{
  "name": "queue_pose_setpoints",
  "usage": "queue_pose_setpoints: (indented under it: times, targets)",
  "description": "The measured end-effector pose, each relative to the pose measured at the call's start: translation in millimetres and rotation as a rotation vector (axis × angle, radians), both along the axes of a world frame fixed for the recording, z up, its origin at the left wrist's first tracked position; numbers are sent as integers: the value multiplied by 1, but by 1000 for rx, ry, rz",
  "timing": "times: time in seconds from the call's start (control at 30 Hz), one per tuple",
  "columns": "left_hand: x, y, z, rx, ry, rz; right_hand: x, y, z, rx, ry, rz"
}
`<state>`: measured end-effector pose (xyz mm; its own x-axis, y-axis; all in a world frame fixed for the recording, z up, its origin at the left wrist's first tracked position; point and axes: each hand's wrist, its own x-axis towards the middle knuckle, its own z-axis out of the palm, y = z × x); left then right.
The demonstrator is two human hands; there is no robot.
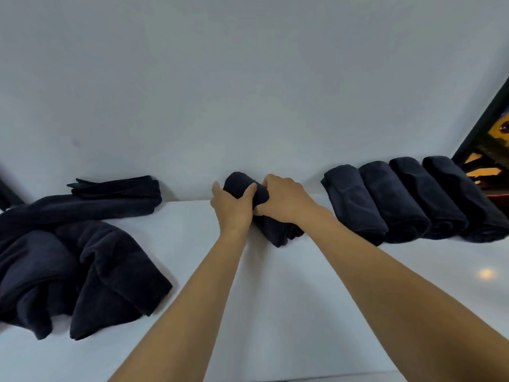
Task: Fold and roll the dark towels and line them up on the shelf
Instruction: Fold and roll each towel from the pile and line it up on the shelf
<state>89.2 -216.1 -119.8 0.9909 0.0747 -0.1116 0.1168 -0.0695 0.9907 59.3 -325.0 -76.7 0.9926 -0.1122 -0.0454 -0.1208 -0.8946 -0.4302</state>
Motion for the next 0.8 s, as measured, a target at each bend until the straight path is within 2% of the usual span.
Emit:
queue_pose_setpoints:
  times: [0.1,0.27,0.5,0.57,0.67,0.73,0.8]
  targets:
    - [-18,-37,-4,-228,99,-99,-21,-21,11,-45,15,-107]
    - [-29,-85,8,-278,153,-256,-45,-48,17,-444,25,-213]
    - [-29,-119,1,95,-48,-205,-50,-63,0,-558,-23,-260]
    - [-30,-116,-1,315,-71,-238,-48,-65,-2,-613,-17,-259]
    - [-30,-102,0,659,-126,-427,-41,-60,6,-643,35,-255]
    - [-33,-89,4,721,-157,-524,-35,-48,13,-702,67,-248]
    - [-38,-70,11,708,-154,-573,-30,-27,21,-772,-15,-179]
